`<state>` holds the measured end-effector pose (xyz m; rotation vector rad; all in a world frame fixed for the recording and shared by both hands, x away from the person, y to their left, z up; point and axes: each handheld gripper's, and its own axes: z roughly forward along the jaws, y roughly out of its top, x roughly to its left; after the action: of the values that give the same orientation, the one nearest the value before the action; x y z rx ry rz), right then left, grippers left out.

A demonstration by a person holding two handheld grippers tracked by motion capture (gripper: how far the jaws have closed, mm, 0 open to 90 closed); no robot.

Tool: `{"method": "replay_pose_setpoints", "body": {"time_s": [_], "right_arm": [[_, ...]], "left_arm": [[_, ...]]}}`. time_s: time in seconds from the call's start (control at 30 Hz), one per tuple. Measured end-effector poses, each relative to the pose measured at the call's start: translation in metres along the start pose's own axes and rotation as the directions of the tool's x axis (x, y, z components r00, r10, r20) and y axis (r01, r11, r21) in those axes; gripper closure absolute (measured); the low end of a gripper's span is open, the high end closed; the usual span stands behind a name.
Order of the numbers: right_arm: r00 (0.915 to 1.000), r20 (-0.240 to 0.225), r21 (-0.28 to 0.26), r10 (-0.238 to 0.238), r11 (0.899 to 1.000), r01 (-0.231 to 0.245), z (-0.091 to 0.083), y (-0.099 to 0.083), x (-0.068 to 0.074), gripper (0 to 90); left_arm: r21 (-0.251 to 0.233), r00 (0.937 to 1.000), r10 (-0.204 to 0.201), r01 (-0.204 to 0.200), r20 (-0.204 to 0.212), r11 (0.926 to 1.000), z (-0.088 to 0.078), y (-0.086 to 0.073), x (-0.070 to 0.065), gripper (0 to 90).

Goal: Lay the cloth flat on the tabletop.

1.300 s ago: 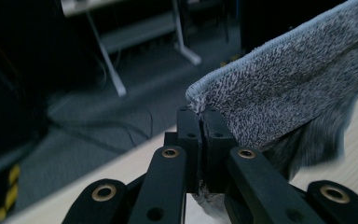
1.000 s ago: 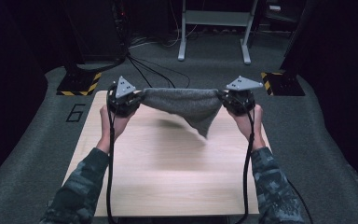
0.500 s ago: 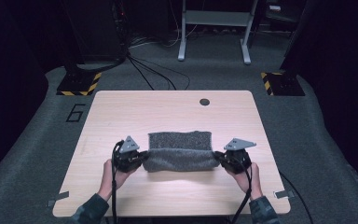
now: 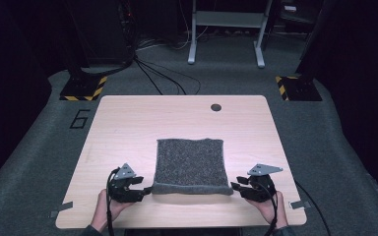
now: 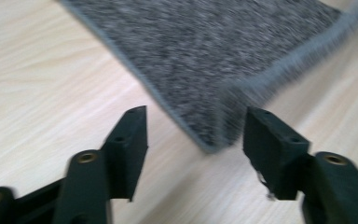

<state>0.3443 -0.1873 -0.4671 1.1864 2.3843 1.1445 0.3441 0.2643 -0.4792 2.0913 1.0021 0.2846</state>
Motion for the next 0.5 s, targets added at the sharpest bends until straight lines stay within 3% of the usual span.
{"method": "replay_pose_setpoints", "body": {"time_s": [0.03, 0.1, 0.23, 0.3, 0.33, 0.37, 0.5], "right_arm": [[1.0, 0.003, -0.009, 0.009, 1.0, -0.009, -0.003, 0.001, -0.002, 59.4], [0.9995, 0.018, -0.025, 0.024, 0.999, -0.023, -0.005, 0.005, -0.006, 55.4], [0.9981, 0.055, -0.032, 0.028, 0.999, -0.026, 0.002, 0.015, -0.012, 46.5], [0.9974, 0.07, -0.03, 0.015, 0.999, -0.013, 0.01, 0.02, -0.011, 40.2], [0.9956, 0.092, -0.011, 0.015, 1.0, -0.014, 0.022, 0.026, -0.009, 27.4], [0.9956, 0.092, -0.011, 0.015, 1.0, -0.014, 0.022, 0.026, -0.009, 27.4], [0.9932, 0.117, 0.002, 0.004, 1.0, -0.004, 0.051, 0.033, -0.009, 16.7]], "left_arm": [[-0.023, 0.9997, -0.022, 0.022, -0.007, 0.9995, -0.003, 0.0, 0.003, 36.9], [-0.044, 0.9995, -0.022, 0.021, -0.024, 0.9988, -0.009, 0.003, 0.009, 34.4], [-0.033, 0.9983, -0.022, 0.02, -0.055, 0.9993, -0.007, 0.012, 0.016, 27.5], [-0.033, 0.9967, -0.033, 0.031, -0.074, 0.999, 0.003, 0.015, 0.019, 24.8], [-0.029, 0.996, -0.043, 0.04, -0.079, 0.9988, 0.009, 0.017, 0.019, 20.8], [-0.011, 0.9962, -0.037, 0.036, -0.079, 0.9993, 0.015, 0.019, 0.019, 20.8], [0.041, 0.9926, 0.003, 0.002, -0.122, 0.9992, 0.042, 0.025, 0.014, 16.0]]}}
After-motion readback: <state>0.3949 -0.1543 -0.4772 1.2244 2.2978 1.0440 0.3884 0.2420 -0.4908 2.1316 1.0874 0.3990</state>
